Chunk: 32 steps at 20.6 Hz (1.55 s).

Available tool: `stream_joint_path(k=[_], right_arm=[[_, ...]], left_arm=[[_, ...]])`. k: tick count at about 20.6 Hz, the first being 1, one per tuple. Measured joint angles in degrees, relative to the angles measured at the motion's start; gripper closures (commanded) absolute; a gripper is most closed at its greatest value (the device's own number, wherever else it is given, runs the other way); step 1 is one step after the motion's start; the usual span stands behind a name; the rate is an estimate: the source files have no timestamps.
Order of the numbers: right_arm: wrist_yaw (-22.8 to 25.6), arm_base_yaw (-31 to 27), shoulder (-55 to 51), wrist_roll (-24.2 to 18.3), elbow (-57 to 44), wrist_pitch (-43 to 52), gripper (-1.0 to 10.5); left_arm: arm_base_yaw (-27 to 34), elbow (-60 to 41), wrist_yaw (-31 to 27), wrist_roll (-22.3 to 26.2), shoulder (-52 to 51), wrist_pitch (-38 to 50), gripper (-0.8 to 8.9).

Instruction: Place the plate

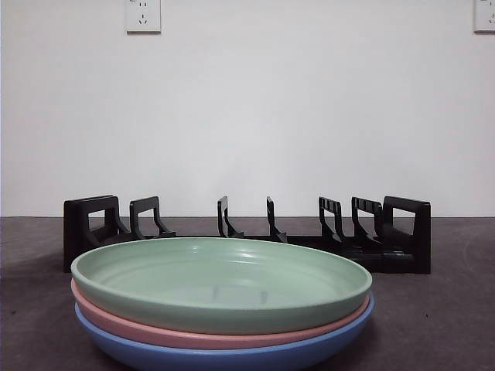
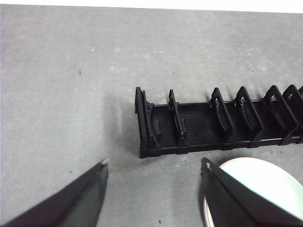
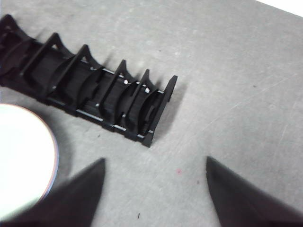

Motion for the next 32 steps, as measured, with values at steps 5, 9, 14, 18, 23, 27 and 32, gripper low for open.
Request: stream_joint_path(k=[5, 9, 14, 18, 23, 27, 32], right_arm=[[-0.28, 0.02, -0.24, 0.00, 0.00, 0.76, 9.3], [-0.28, 0.02, -0.26, 0.02, 0.00, 2.12, 9.3], [-0.28, 0.02, -0.26, 0.02, 0.00, 2.43, 9.3], [-0.28, 0.02, -0.26, 0.02, 0.00, 2.43, 9.3], [-0.26, 0.02, -0.26, 0.02, 0.00, 2.43, 9.3], [-0.26, 0.02, -0.26, 0.02, 0.00, 2.43, 9.3], [-0.28, 0.02, -0.26, 0.02, 0.00, 2.45, 9.3]], left_arm=[[0.00, 0.00, -0.02, 0.11, -0.13, -0.46, 8.06], [0.00, 0.00, -0.02, 0.11, -0.11, -0.44, 8.06], [0.17, -1.03, -0.20, 3.32, -1.31, 1.40, 8.06], [5.86, -22.14, 2.34, 10.12, -14.62, 24.57, 8.06], [20.06, -50.27, 15.30, 15.87, -30.27, 45.81, 8.06], [25.46, -59.45, 16.68, 15.52, -37.92, 46.73, 8.06], [30.84, -64.43, 16.57, 13.27, -43.17, 46.69, 8.06]])
